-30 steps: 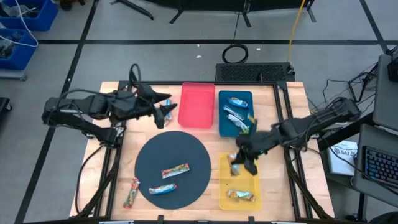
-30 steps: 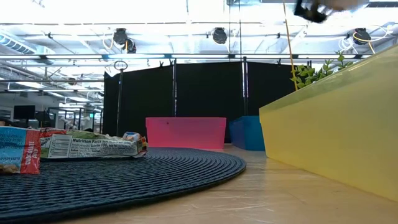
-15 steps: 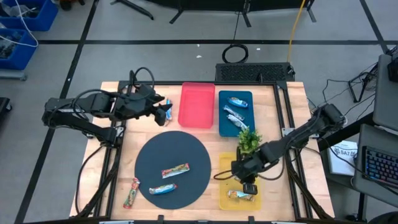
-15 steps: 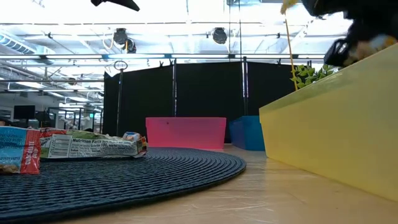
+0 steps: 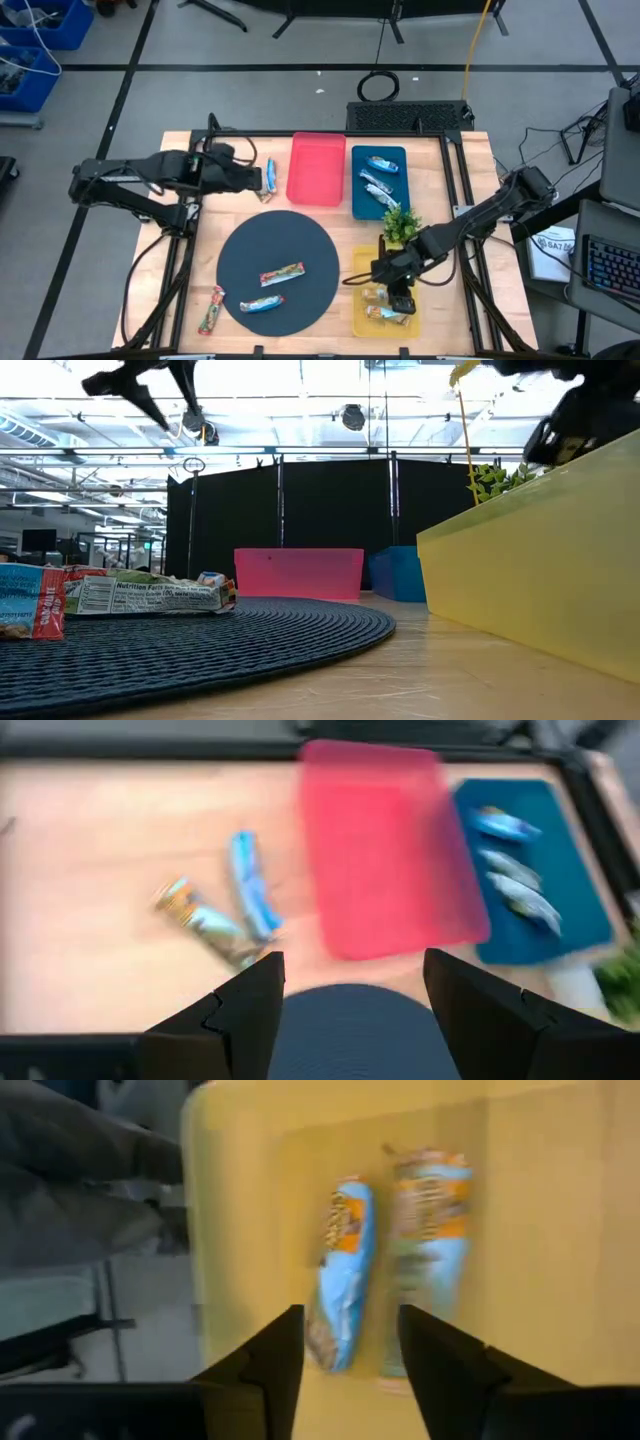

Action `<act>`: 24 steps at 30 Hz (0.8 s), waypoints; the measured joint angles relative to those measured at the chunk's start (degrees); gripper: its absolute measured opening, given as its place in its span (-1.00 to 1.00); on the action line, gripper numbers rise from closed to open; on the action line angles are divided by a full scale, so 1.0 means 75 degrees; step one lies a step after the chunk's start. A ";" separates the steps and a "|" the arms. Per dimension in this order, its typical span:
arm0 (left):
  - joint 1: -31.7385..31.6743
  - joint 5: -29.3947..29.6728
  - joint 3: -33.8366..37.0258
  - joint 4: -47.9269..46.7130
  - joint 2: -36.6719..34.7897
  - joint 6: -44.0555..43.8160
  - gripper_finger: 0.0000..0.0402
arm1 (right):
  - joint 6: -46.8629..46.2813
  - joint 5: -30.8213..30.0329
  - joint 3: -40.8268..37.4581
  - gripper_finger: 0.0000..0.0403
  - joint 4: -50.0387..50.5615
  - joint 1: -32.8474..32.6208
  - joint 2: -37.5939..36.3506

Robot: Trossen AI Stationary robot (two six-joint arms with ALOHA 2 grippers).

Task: Pick and place Granola Bars by type
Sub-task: Put the yellow granola bar into the yellow bin

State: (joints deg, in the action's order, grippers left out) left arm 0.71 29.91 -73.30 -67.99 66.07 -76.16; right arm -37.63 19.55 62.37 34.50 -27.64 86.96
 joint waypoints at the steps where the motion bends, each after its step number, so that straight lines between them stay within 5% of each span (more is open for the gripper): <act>1: 0.0000 0.0020 0.0124 -0.0057 0.0042 -0.0377 0.22 | -0.0082 0.0011 0.0000 -0.18 -0.0020 0.0031 -0.0105; 10: -0.0583 -0.0231 0.2109 0.0091 0.0162 -0.2204 0.22 | -0.0297 -0.0517 0.0000 -0.17 -0.1606 0.0300 -0.1209; 24: -0.1837 -0.1046 0.5196 0.5246 0.0708 -0.2323 0.22 | 0.0012 -0.1209 0.0003 -0.19 -0.2640 0.0425 -0.2309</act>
State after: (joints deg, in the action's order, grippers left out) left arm -13.07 22.07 -34.33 -28.64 71.38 -93.58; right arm -37.54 10.48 62.39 14.70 -24.45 69.64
